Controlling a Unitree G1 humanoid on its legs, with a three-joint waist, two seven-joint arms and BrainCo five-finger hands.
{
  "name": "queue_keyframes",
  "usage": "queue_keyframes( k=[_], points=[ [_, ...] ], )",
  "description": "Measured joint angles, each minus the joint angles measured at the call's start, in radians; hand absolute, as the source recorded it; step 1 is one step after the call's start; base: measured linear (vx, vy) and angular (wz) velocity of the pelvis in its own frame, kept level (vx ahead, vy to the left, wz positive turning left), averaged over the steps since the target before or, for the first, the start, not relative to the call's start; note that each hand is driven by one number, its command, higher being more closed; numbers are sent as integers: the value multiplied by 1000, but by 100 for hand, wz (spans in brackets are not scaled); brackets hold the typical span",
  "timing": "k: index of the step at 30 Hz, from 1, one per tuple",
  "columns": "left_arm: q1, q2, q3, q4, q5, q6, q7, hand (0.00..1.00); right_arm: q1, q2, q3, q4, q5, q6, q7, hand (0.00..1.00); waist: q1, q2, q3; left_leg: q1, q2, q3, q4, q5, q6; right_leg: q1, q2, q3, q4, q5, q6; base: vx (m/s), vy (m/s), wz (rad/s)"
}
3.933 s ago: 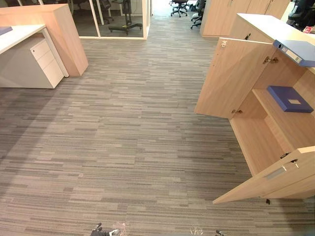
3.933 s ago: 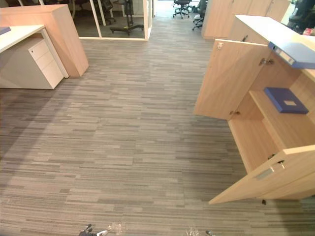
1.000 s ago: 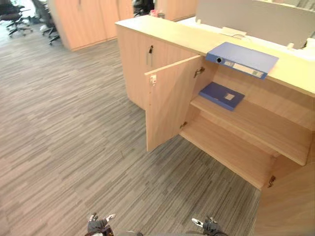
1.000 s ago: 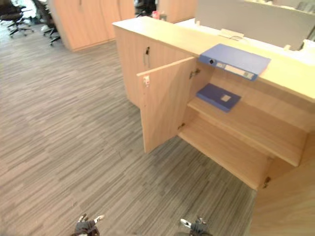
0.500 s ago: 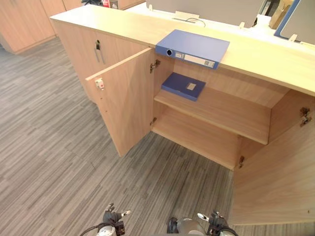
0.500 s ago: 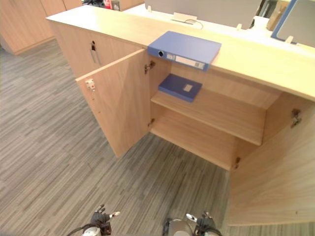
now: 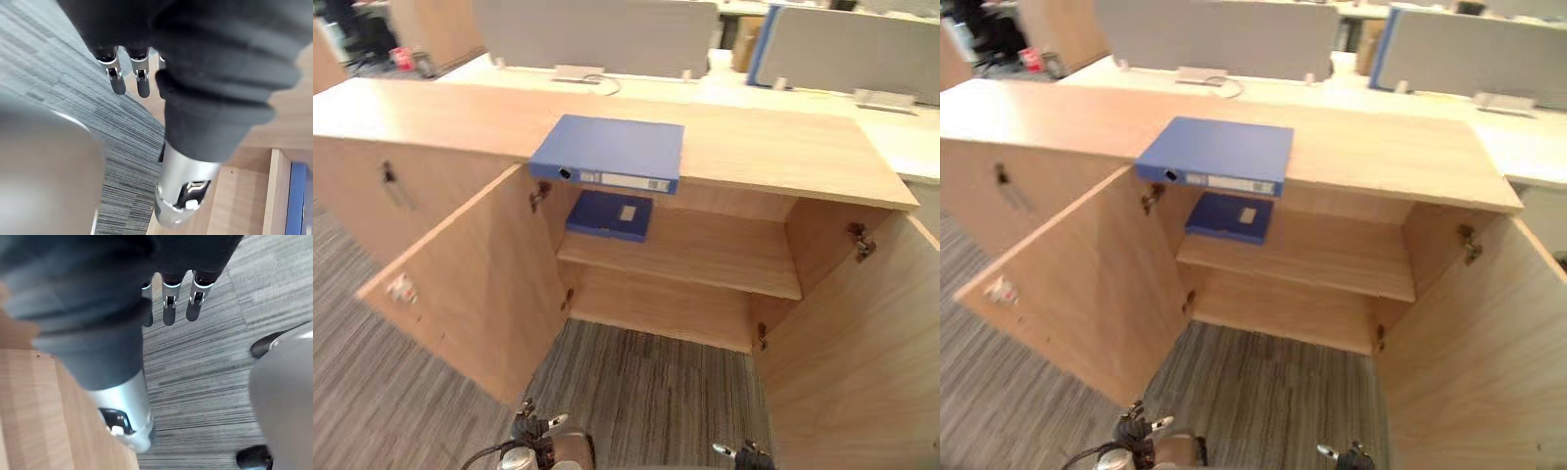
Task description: Walk over to the cabinet, pick up the folder, carry it to the office cabinet, place the folder inside the office cabinet, then close the office cabinet door
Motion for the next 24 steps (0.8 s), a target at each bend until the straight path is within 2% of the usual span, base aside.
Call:
queue_keyframes(
  k=[2, 3, 4, 5, 9, 13, 15, 16, 17, 18, 19, 20, 21, 23, 24],
  points=[
    [-15, 9, -14, 10, -3, -5, 1, 0, 0, 10, 29, -2, 2, -7, 4, 0, -4, -30, -10, 20, -30, -3, -61, 24, 6, -31, -2, 5, -44, 8, -11, 220, 174, -32],
    [-22, 12, -20, 12, -7, -9, 1, 0, -4, 11, 40, 1, 1, -9, 4, 0, -7, -34, -3, 17, -56, -61, -63, 26, 7, -50, 13, 25, -77, 33, -16, 173, 125, 3],
    [-29, 21, -22, 17, -10, -8, -1, 0, -5, 20, 41, 2, 2, -10, 3, 0, -8, -49, 2, 17, -82, -80, -63, 22, 8, -65, 17, 30, -104, 55, -12, 110, 118, 24],
    [-31, 21, -12, 31, -18, -6, -2, 0, -6, 22, 39, 0, 10, -14, 4, 0, -17, -53, 0, 19, -91, -81, -63, 20, 12, -58, 2, 27, -108, 73, 4, 59, 62, 17],
    [-22, 18, 26, 44, -32, -1, -12, 0, -6, 47, 39, -7, 12, -15, 12, 0, -1, -56, -2, 55, -88, -41, -133, 21, 21, -70, -12, 71, -126, 104, 22, 102, 104, -31],
    [-11, 18, 25, 52, -30, 4, -32, 0, -2, 46, 28, -9, -29, -7, 30, 0, -4, -52, -35, 123, -91, 61, -258, 30, 40, -139, -37, 134, -91, 123, 50, 18, 64, -87],
    [-9, 8, 24, 56, -31, 5, -42, 0, -1, 38, 28, -24, -61, -2, 36, 0, -3, -41, -40, 178, -107, 68, -333, 28, 59, -210, -34, 135, 48, 121, 52, 27, 72, -97],
    [-7, 3, 21, 56, -30, 5, -46, 0, 0, 34, 30, -38, -67, -1, 43, 0, -2, -33, -41, 211, -118, 67, -367, 39, 68, -268, -30, 133, 170, 114, 55, 32, 116, -86],
    [-7, 12, 12, 56, -30, 5, -60, 0, 8, 37, 30, -72, -66, -4, 51, 0, -12, -43, -37, 254, -153, 83, -400, 55, 74, -386, -51, 128, 442, 110, 52, 30, 133, -60],
    [-9, 18, 9, 55, -31, 6, -64, 0, 12, 42, 30, -87, -66, -5, 51, 0, -22, -57, -36, 272, -173, 83, -407, 56, 79, -429, -71, 122, 540, 120, 38, 48, 89, -8],
    [-12, 15, 2, 54, -35, 6, -73, 0, 16, 44, 32, -107, -66, -7, 51, 0, -34, -71, -38, 300, -203, 79, -409, 52, 92, -475, -117, 92, 673, 132, 19, 69, 41, 29],
    [-11, 10, -4, 51, -39, 5, -78, 0, 20, 42, 34, -106, -67, -8, 51, 0, -35, -70, -41, 317, -212, 75, -413, 56, 104, -488, -140, 72, 708, 128, 17, 111, 18, 48],
    [-13, -2, -7, 43, -74, 4, -98, 0, 15, 42, 41, -101, -72, -10, 51, 0, -37, -67, -44, 351, -216, 46, -427, 50, 115, -495, -179, 17, 685, 101, 19, 99, 7, 41],
    [-13, -8, -8, 43, -134, 5, -116, 0, 8, 44, 50, -93, -83, -13, 51, 0, -46, -59, -51, 346, -204, 7, -429, 46, 114, -479, -171, -10, 545, 81, 28, 175, -133, 62],
    [-17, -10, -7, 43, -196, 4, -134, 0, 4, 47, 48, -81, -84, -13, 51, 0, -50, -62, -49, 343, -192, -24, -428, 48, 98, -448, -145, -8, 361, 85, 33, 198, -218, 69]
  ],
)
